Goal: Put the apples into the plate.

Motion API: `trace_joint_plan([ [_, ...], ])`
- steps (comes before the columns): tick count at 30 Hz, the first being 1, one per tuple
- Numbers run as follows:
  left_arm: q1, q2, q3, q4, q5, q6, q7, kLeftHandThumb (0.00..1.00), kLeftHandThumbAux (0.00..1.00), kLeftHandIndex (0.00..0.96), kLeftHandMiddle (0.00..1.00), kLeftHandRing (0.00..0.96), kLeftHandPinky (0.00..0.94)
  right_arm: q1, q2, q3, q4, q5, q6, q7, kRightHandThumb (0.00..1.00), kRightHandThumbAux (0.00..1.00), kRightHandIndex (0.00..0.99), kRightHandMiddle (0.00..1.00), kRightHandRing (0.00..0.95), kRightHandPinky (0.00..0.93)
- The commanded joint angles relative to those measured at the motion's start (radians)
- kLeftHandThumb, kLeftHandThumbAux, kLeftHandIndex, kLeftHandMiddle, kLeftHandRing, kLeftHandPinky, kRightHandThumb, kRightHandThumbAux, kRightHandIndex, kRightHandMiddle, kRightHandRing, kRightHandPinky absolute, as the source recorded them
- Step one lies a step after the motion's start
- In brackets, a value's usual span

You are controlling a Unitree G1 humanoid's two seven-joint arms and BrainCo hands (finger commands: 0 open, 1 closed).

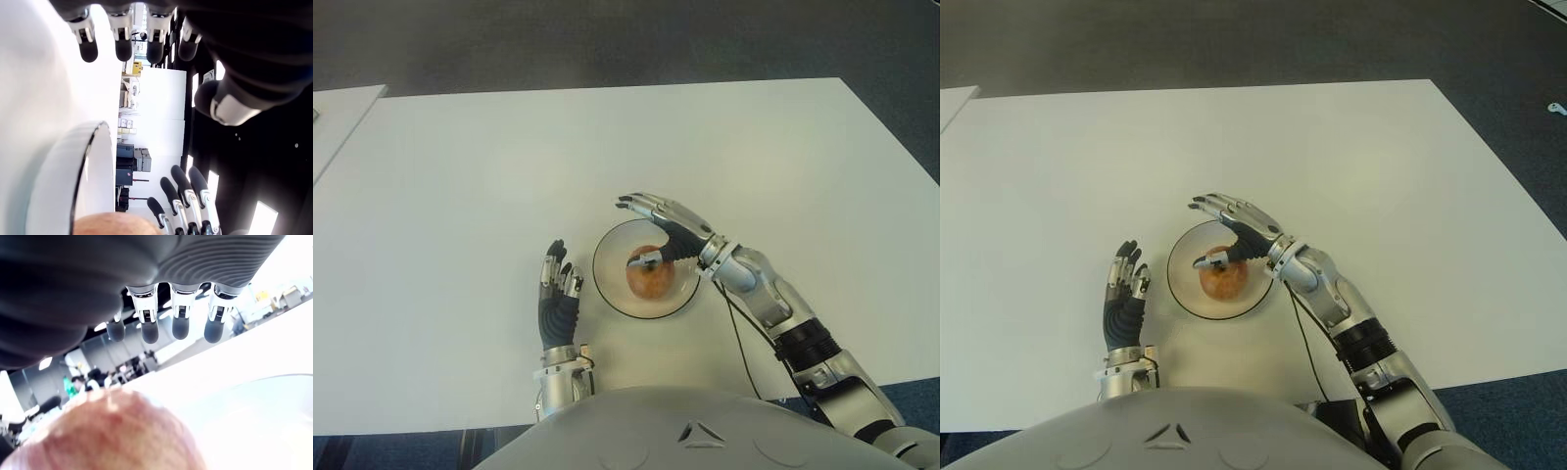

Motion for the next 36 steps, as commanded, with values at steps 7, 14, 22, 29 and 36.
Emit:
trace_joint_plan([
  [7, 0.009, -0.056, -0.030, 0.003, -0.081, -0.007, -0.052, 0.144, 0.529, 0.058, 0.071, 0.007, 0.000, 0.075, 0.087, -0.146, 0.017, 0.334, 0.141, 0.083, 0.060, 0.253, 0.000, 0.000, 0.000, 0.000],
  [14, 0.009, -0.044, -0.013, 0.029, -0.071, -0.058, -0.064, 0.135, 0.534, 0.056, 0.054, 0.000, 0.000, 0.105, 0.140, -0.257, 0.102, 0.534, 0.152, 0.112, 0.071, 0.297, 0.000, 0.000, 0.000, 0.000],
  [22, 0.000, -0.044, 0.007, 0.050, -0.064, -0.085, -0.054, 0.127, 0.532, 0.055, 0.036, 0.000, 0.000, 0.111, 0.128, -0.351, 0.202, 0.634, 0.129, 0.163, 0.061, 0.364, 0.000, 0.000, 0.000, 0.000],
  [29, -0.020, -0.048, 0.059, 0.097, -0.077, -0.092, -0.037, 0.134, 0.523, 0.049, 0.027, 0.000, 0.000, 0.107, 0.127, -0.421, 0.365, 0.666, 0.038, 0.192, 0.062, 0.397, 0.000, 0.000, 0.000, 0.000],
  [36, -0.032, -0.042, 0.101, 0.129, -0.084, -0.104, -0.043, 0.139, 0.497, 0.051, 0.026, 0.000, 0.000, 0.147, 0.149, -0.438, 0.365, 0.644, 0.019, 0.151, 0.056, 0.404, 0.000, 0.000, 0.000, 0.000],
])
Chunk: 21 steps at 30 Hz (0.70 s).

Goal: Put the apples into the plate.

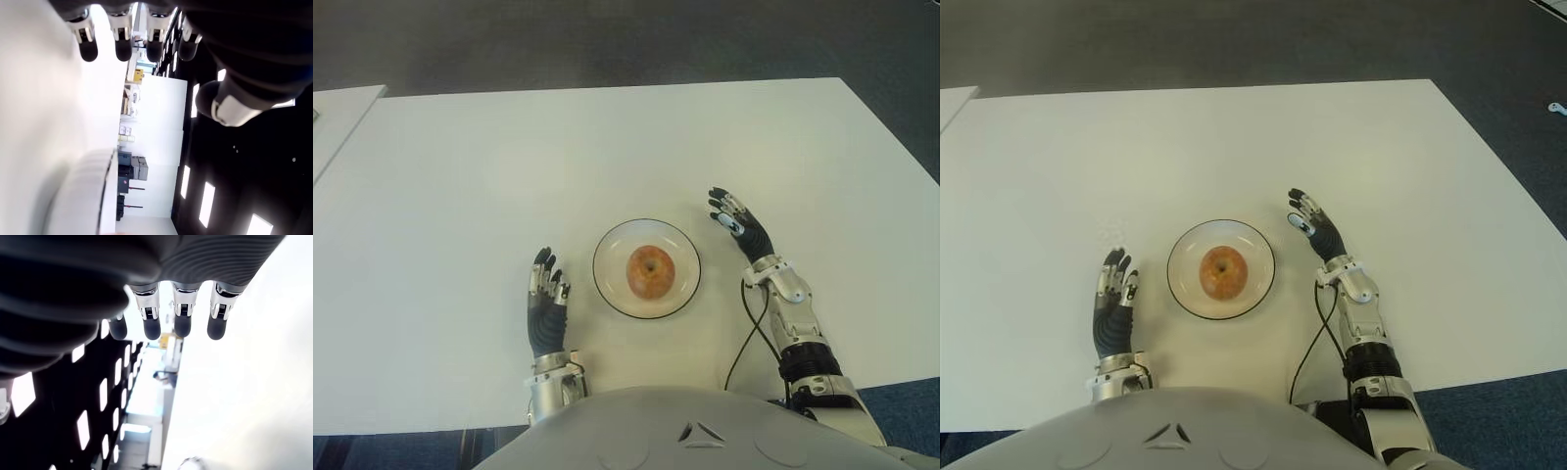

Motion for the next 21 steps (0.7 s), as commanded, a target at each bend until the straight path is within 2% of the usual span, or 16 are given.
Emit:
trace_joint_plan([
  [1, -0.020, -0.040, 0.033, 0.042, -0.007, -0.004, 0.005, 0.139, 0.497, 0.048, 0.022, 0.000, 0.000, 0.047, 0.024, -0.013, 0.000, -0.005, -0.018, -0.033, 0.056, 0.403, 0.000, 0.000, 0.000, 0.000],
  [10, -0.012, -0.039, 0.049, 0.031, 0.011, 0.008, 0.002, 0.138, 0.506, 0.030, 0.010, 0.000, 0.000, 0.088, 0.041, -0.027, -0.001, -0.004, -0.010, -0.069, 0.053, 0.412, 0.000, 0.000, 0.000, 0.000],
  [21, -0.009, -0.029, 0.063, 0.037, -0.014, 0.004, -0.018, 0.147, 0.495, 0.042, 0.026, 0.000, 0.000, 0.131, 0.093, -0.044, -0.007, 0.027, -0.032, -0.079, 0.049, 0.470, 0.000, 0.001, 0.000, 0.000],
])
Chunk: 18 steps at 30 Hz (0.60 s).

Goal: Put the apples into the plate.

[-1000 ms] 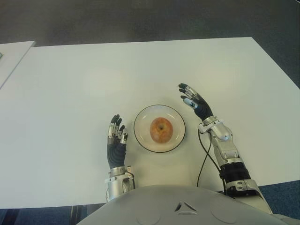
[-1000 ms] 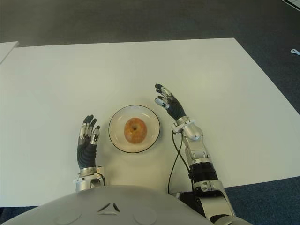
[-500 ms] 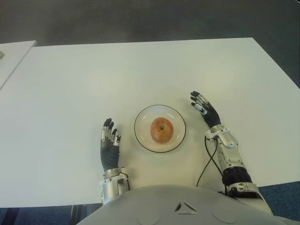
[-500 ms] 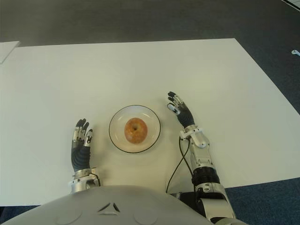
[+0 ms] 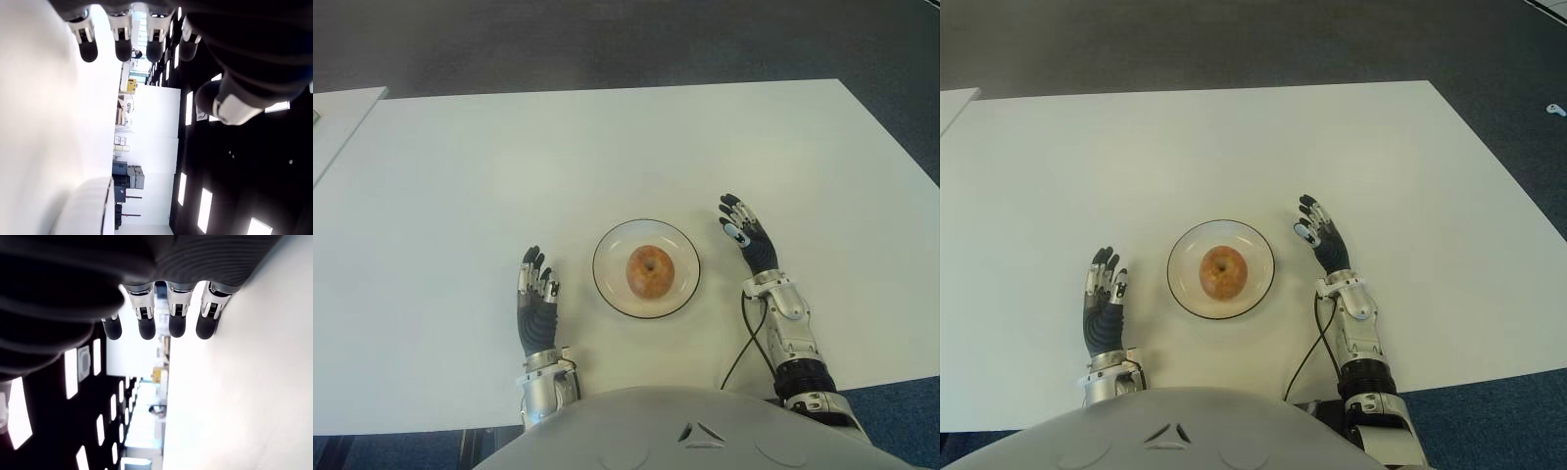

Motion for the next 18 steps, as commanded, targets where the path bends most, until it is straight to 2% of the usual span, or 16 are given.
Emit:
trace_joint_plan([
  [1, 0.004, -0.026, 0.013, 0.020, -0.022, 0.019, -0.021, 0.148, 0.496, 0.043, 0.027, 0.000, 0.000, 0.054, 0.038, -0.001, 0.014, 0.024, 0.014, 0.000, 0.050, 0.474, 0.001, 0.004, 0.000, 0.000],
  [10, 0.001, -0.024, 0.018, 0.033, -0.071, 0.023, -0.067, 0.154, 0.510, 0.045, 0.039, 0.000, 0.000, 0.082, 0.064, -0.004, -0.003, 0.050, 0.028, 0.025, 0.074, 0.497, 0.034, 0.044, 0.006, 0.025],
  [18, 0.022, -0.041, -0.004, -0.048, -0.096, 0.092, -0.078, 0.155, 0.547, 0.048, 0.048, 0.000, 0.000, 0.136, 0.109, -0.001, -0.033, 0.088, 0.019, 0.041, 0.115, 0.519, 0.045, 0.069, 0.036, 0.060],
])
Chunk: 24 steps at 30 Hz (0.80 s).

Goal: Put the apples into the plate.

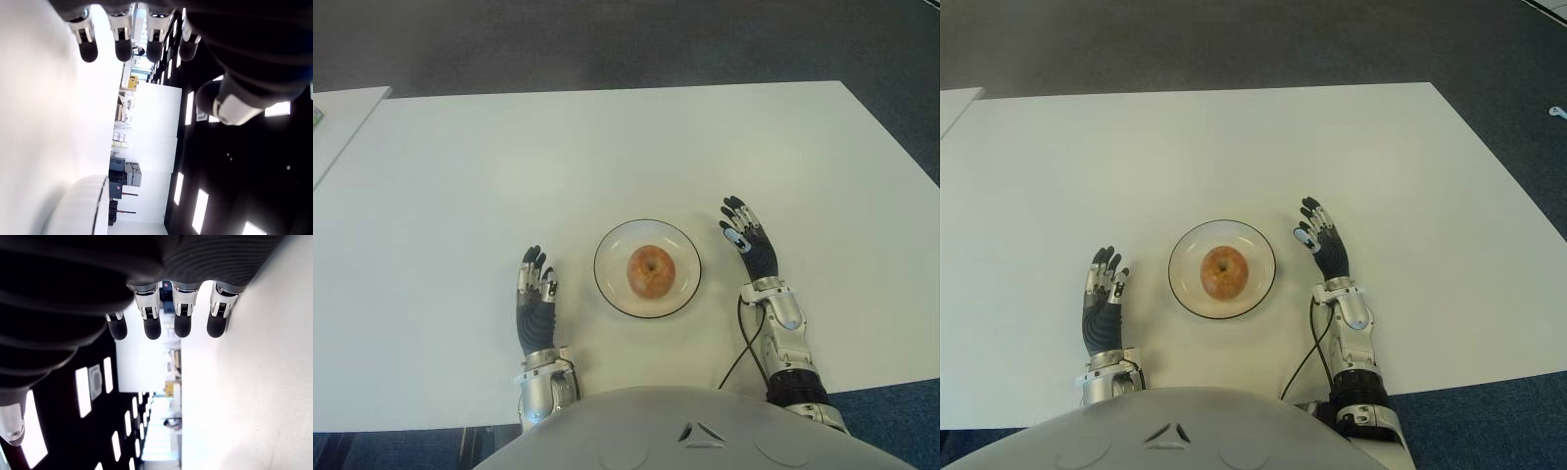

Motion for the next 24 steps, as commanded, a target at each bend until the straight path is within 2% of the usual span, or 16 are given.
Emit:
trace_joint_plan([
  [1, 0.030, -0.049, -0.012, -0.044, -0.004, 0.061, 0.004, 0.156, 0.548, 0.048, 0.049, 0.000, 0.000, 0.091, 0.051, 0.010, -0.004, 0.039, 0.039, 0.009, 0.117, 0.519, 0.045, 0.070, 0.038, 0.060],
  [5, 0.063, -0.071, -0.046, -0.119, 0.035, 0.092, 0.033, 0.174, 0.556, 0.075, 0.067, 0.006, 0.000, 0.135, 0.075, 0.017, -0.044, 0.042, 0.046, -0.004, 0.124, 0.524, 0.033, 0.061, 0.030, 0.040],
  [8, 0.064, -0.047, -0.038, -0.124, 0.038, 0.114, 0.030, 0.176, 0.576, 0.081, 0.071, 0.010, 0.000, 0.154, 0.088, 0.016, -0.067, 0.042, 0.056, -0.014, 0.121, 0.526, 0.026, 0.050, 0.020, 0.033],
  [14, 0.105, -0.048, -0.071, -0.202, 0.061, 0.156, 0.048, 0.184, 0.602, 0.084, 0.079, 0.018, 0.000, 0.199, 0.116, 0.009, -0.101, 0.047, 0.063, -0.044, 0.119, 0.527, 0.020, 0.029, 0.003, 0.020],
  [17, 0.114, -0.047, -0.077, -0.215, 0.066, 0.161, 0.056, 0.185, 0.602, 0.078, 0.076, 0.018, 0.000, 0.210, 0.121, 0.009, -0.112, 0.051, 0.067, -0.048, 0.119, 0.526, 0.018, 0.024, 0.000, 0.017],
  [24, 0.115, -0.041, -0.086, -0.214, 0.118, 0.120, 0.081, 0.192, 0.591, 0.084, 0.079, 0.014, 0.000, 0.260, 0.136, 0.019, -0.167, 0.052, 0.084, -0.059, 0.132, 0.533, 0.011, 0.016, 0.000, 0.009],
])
